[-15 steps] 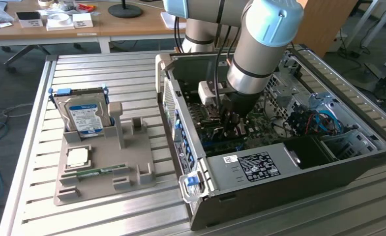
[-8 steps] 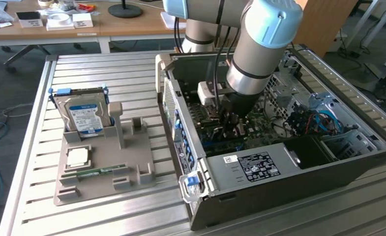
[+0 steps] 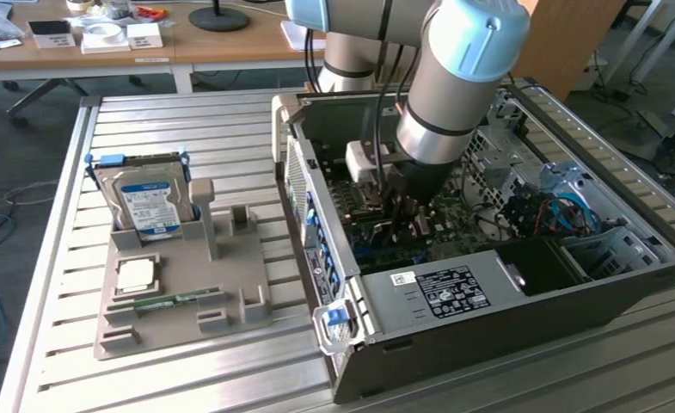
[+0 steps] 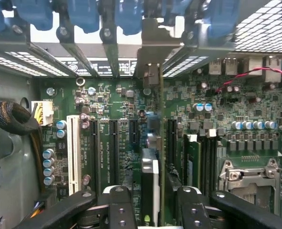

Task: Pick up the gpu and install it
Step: 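Insert the gpu into the slot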

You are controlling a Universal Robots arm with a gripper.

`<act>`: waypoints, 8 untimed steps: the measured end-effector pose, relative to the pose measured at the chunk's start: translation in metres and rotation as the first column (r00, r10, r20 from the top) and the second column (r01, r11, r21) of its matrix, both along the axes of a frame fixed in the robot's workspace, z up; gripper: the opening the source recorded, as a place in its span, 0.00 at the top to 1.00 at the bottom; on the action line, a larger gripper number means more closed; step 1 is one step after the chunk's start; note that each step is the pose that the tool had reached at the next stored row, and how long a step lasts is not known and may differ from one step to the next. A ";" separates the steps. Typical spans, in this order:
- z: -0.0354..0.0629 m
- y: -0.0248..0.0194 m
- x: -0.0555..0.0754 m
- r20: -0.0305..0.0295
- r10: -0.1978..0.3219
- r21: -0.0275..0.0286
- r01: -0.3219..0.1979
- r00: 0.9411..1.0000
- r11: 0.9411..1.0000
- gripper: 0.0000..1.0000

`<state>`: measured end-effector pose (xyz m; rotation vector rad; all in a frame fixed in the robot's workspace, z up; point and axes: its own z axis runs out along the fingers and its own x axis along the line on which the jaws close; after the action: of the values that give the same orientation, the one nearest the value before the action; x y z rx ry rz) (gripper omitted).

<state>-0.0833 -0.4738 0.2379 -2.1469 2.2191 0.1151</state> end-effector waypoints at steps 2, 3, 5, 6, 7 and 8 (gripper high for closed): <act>0.0042 0.0019 0.000 0.000 0.000 0.000 0.000 1.000 1.000 0.60; 0.0071 0.0024 0.000 0.000 0.000 0.000 0.000 1.000 1.000 0.60; 0.0119 0.0026 0.000 0.000 0.000 0.000 0.000 1.000 1.000 0.60; 0.0137 0.0026 0.000 0.000 0.000 0.000 0.000 1.000 1.000 0.60; 0.0149 0.0026 0.000 0.000 0.000 0.000 0.000 1.000 1.000 0.60; 0.0149 0.0026 0.000 0.000 0.000 0.000 0.000 1.000 1.000 0.60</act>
<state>-0.0833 -0.4713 0.2529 -2.1467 2.2189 0.1151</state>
